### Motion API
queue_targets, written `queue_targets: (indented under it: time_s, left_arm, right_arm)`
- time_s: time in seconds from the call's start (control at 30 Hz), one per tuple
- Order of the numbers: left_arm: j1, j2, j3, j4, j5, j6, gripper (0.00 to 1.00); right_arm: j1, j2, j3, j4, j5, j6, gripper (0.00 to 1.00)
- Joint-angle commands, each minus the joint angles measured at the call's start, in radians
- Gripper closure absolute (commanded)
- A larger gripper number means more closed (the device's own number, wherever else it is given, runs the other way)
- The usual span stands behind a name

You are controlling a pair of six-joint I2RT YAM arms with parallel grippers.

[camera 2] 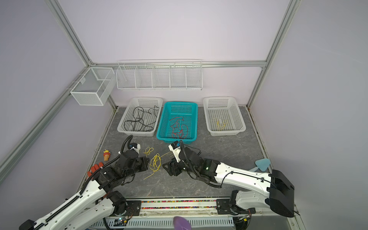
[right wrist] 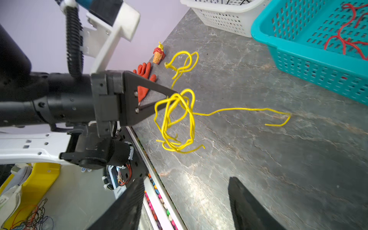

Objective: Untangle the cables
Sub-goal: 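Lift yellow wire with the left gripper while the right gripper grasps another strand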

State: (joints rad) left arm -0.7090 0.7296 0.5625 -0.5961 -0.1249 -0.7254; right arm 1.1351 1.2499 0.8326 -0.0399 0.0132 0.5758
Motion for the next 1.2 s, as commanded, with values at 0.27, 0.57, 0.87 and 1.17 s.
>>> queue_targets:
  time_s: [0.27, 0.57, 0.87, 1.17]
  left_arm:
    - [-0.03, -0.018, -0.001, -0.004, 0.025, -0.035, 1.0]
    - [-0.035, -0.035, -0.01, -0.003, 0.008, -0.052, 1.0]
    - [-0.035, -0.022, -0.001, 0.009, 0.011, -0.057, 1.0]
    - [-0.036, -0.047, -0.01, -0.007, 0.02, -0.064, 1.0]
  right_arm:
    - [0.008, 0.145, 0.103, 0.082, 0.02, -0.069, 0.44]
    - [0.038, 0.142, 0.082, 0.131, -0.015, -0.035, 0.56]
    - [0.108, 0.177, 0.086, 0.108, 0.051, -0.043, 0.56]
    - [0.107, 0.265, 0.141, 0.069, 0.092, -0.092, 0.62]
